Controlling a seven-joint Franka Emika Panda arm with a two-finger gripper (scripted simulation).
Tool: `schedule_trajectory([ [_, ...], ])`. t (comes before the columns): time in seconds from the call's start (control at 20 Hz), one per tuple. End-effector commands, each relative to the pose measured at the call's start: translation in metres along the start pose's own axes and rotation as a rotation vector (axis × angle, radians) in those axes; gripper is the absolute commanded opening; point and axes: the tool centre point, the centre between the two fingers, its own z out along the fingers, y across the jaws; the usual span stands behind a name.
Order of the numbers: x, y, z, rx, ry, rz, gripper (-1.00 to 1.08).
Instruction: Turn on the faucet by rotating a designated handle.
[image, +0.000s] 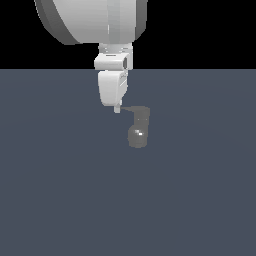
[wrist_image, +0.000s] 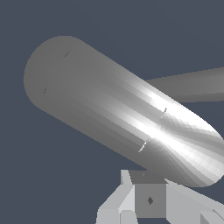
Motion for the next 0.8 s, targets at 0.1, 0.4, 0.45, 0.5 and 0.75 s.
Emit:
schedule_trajectory([
  [0.1, 0.015, 0.014, 0.001, -0.005, 0.003, 0.011, -1.0],
  [0.4, 0.017, 0.02, 0.0, -0.002, 0.001, 0.001, -1.0],
  [0.45, 0.022, 0.021, 0.0, -0.002, 0.001, 0.001, -1.0],
  [0.5, 0.027, 0.022, 0.0, -0.002, 0.001, 0.002, -1.0],
  [0.75, 0.052, 0.028, 0.0, -0.003, 0.002, 0.005, -1.0],
])
